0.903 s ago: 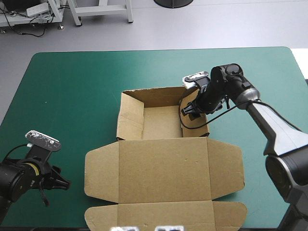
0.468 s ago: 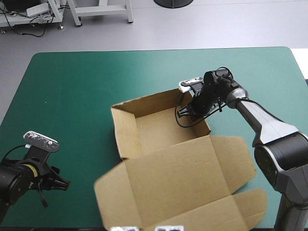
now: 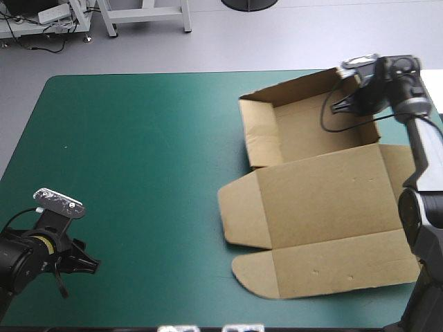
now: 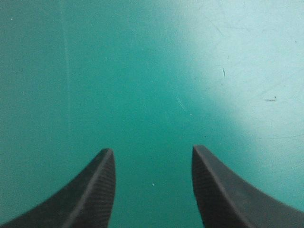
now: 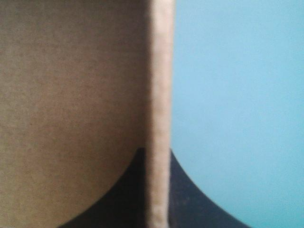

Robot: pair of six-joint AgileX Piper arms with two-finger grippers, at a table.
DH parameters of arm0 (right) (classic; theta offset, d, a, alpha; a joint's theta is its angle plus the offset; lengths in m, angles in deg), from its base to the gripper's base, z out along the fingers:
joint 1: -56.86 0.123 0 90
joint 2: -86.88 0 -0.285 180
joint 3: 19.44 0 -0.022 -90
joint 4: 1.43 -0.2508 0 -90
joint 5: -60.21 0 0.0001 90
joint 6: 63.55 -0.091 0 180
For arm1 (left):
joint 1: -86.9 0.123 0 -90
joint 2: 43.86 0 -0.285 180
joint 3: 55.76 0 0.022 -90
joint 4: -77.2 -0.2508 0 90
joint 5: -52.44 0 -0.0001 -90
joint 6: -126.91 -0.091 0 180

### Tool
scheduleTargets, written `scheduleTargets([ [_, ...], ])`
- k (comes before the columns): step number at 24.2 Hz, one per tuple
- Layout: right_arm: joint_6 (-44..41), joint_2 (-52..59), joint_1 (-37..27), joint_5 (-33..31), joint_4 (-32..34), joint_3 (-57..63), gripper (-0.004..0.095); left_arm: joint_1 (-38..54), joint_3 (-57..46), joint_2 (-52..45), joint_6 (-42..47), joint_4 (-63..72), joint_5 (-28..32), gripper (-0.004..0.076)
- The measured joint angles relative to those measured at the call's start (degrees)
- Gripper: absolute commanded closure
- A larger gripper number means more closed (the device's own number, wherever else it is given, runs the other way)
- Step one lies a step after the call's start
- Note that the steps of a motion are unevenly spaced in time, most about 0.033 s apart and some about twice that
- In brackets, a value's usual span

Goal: Fold the box

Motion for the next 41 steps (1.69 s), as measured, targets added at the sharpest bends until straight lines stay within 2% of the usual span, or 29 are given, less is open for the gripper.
scheduleTargets([
  [5,1.1,-3.9,-11.2,-1.2,-3.9,-3.1,0.0933,0.0,0.0,0.0,0.0,-0.4,0.0,0.0363],
  [11,1.6,-9.8,-17.0,-2.1,-6.1,-3.2,0.093,0.0,0.0,0.0,0.0,-0.7,0.0,0.0363],
  [12,2.0,-10.6,-17.4,-2.2,-6.4,-3.2,0.0905,0.0,0.0,0.0,0.0,-0.7,0.0,0.0363],
  [13,2.9,-11.7,-17.9,-2.2,-6.8,-3.2,0.0868,0.0,0.0,0.0,0.0,-0.7,0.0,0.0363],
  [14,3.1,-12.0,-18.0,-2.1,-7.1,-3.2,0.0754,0.0,0.0,0.0,0.0,-0.7,0.0,0.0363],
  [15,4.4,-12.1,-18.0,-2.3,-7.1,-3.4,0.0682,0.0,0.0,0.0,0.0,-0.7,0.0,0.0363],
  [16,5.4,-12.1,-18.0,-2.5,-7.1,-3.7,0.0543,0.0,0.0,0.0,0.0,-0.7,0.0,0.0363],
  [18,7.3,-12.2,-18.0,-2.9,-6.4,-5.0,0.0374,0.0,0.0,0.0,0.0,-0.7,0.0,0.0363],
  [19,7.8,-12.2,-18.1,-2.7,-5.9,-6.9,0.0335,0.0,0.0,0.0,0.0,-0.7,0.0,0.0363],
  [23,8.0,-9.9,-18.8,-2.3,-6.2,-12.2,0.0333,0.0,0.0,0.0,0.0,-0.7,0.0,0.0363],
  [27,7.8,-2.7,-18.9,-7.0,-10.1,-13.9,0.0333,0.0,0.0,0.0,0.0,-1.0,0.4,0.0363],
  [35,9.3,12.4,-18.1,-7.3,-24.3,-9.6,0.0338,0.0,-0.1,-0.1,0.6,-1.0,2.2,0.0363],
  [37,9.9,16.5,-16.0,-7.3,-24.3,-7.3,0.0338,0.0,-0.1,-0.1,0.6,-0.6,2.8,0.0363],
  [41,9.9,26.1,-9.0,-7.3,-19.9,1.2,0.0338,0.0,-0.1,-0.1,0.6,-0.2,2.9,0.0363],
])
